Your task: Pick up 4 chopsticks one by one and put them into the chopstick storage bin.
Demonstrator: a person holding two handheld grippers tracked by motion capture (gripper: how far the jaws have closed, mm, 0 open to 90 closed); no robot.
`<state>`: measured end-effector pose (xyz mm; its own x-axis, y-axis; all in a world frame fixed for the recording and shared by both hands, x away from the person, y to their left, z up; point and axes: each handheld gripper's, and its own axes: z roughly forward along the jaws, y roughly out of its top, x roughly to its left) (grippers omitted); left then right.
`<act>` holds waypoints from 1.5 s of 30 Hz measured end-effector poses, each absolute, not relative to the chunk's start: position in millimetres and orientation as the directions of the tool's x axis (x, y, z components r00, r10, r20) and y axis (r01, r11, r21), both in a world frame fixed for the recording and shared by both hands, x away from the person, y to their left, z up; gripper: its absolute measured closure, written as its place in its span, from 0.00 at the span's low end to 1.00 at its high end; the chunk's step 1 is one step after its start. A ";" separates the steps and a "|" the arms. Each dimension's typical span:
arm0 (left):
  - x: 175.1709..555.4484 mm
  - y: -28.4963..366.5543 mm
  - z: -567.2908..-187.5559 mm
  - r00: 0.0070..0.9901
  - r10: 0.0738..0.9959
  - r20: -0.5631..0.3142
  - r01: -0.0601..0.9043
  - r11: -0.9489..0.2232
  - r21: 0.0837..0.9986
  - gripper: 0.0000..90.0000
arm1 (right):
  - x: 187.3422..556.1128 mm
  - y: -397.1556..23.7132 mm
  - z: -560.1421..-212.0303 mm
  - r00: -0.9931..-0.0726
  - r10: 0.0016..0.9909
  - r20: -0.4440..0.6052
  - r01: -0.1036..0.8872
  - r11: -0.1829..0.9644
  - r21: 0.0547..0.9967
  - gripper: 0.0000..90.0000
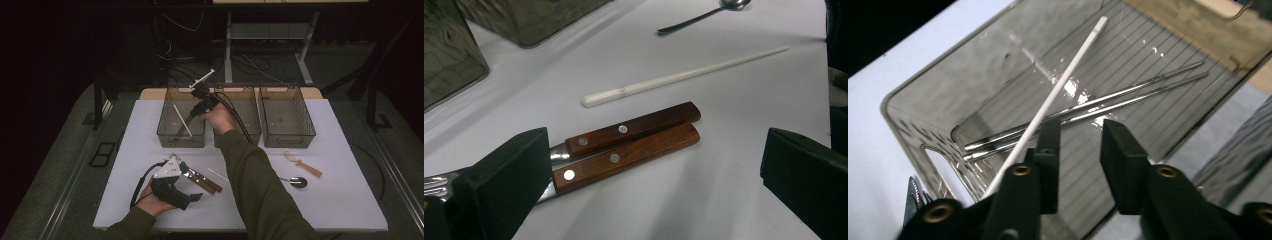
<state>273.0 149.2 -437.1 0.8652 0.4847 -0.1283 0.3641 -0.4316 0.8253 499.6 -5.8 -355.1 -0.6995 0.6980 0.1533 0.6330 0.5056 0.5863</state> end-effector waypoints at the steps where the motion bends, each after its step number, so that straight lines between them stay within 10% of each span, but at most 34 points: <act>1: 272.9 149.2 -437.1 0.865 0.485 -0.127 0.364 -0.434 0.824 0.00 | 498.5 -8.0 -353.2 -0.704 0.695 0.149 0.625 0.506 0.595 0.74; 45: 272.6 148.7 -438.6 0.860 0.495 -0.128 0.371 -0.432 0.822 0.00 | 407.7 -108.8 -338.5 -0.820 0.552 0.154 0.464 0.483 0.743 0.44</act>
